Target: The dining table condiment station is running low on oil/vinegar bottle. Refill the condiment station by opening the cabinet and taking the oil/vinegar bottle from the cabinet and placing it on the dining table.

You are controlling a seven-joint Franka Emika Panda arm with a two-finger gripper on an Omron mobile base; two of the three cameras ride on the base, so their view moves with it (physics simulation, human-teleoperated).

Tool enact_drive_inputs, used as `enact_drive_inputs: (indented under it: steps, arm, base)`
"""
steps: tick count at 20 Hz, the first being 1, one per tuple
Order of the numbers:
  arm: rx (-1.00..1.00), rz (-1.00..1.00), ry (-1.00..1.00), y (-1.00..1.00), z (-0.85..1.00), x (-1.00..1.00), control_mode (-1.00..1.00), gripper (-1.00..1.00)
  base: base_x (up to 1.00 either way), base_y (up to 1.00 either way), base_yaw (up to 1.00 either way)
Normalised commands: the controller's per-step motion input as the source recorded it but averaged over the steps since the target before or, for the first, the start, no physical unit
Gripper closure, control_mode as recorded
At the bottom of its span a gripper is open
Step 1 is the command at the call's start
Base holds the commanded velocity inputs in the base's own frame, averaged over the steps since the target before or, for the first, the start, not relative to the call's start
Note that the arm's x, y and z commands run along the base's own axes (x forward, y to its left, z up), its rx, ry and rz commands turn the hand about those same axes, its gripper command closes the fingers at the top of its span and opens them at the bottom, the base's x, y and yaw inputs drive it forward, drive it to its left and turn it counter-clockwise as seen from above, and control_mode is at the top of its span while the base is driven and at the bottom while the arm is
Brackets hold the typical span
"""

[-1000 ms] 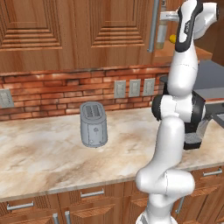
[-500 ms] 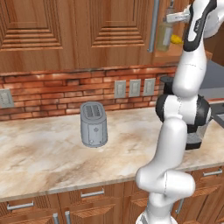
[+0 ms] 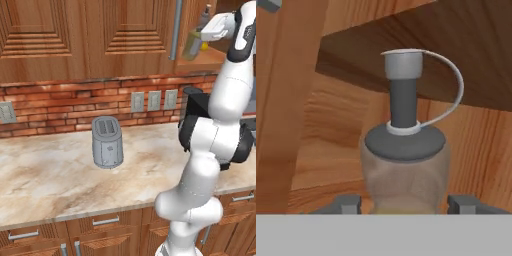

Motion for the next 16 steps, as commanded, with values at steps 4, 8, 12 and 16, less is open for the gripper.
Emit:
enact_drive_inputs:
  steps: [4,8,12,16]
  arm:
    - [0.00,-0.13,-0.07,0.00,-0.04,-1.00,-1.00,1.00]
    - [0.00,-0.07,0.02,0.00,0.64,-1.00,-1.00,1.00]
    - [-0.02,-0.03,0.05,0.00,0.71,-1.00,-1.00,1.00]
    - [-0.08,-0.02,0.05,0.00,0.12,-1.00,-1.00,1.00]
  base:
    - [0.00,0.00,0.00]
    - [0.00,0.00,0.00]
    - [0.00,0.00,0.00]
    - [0.00,0.00,0.00]
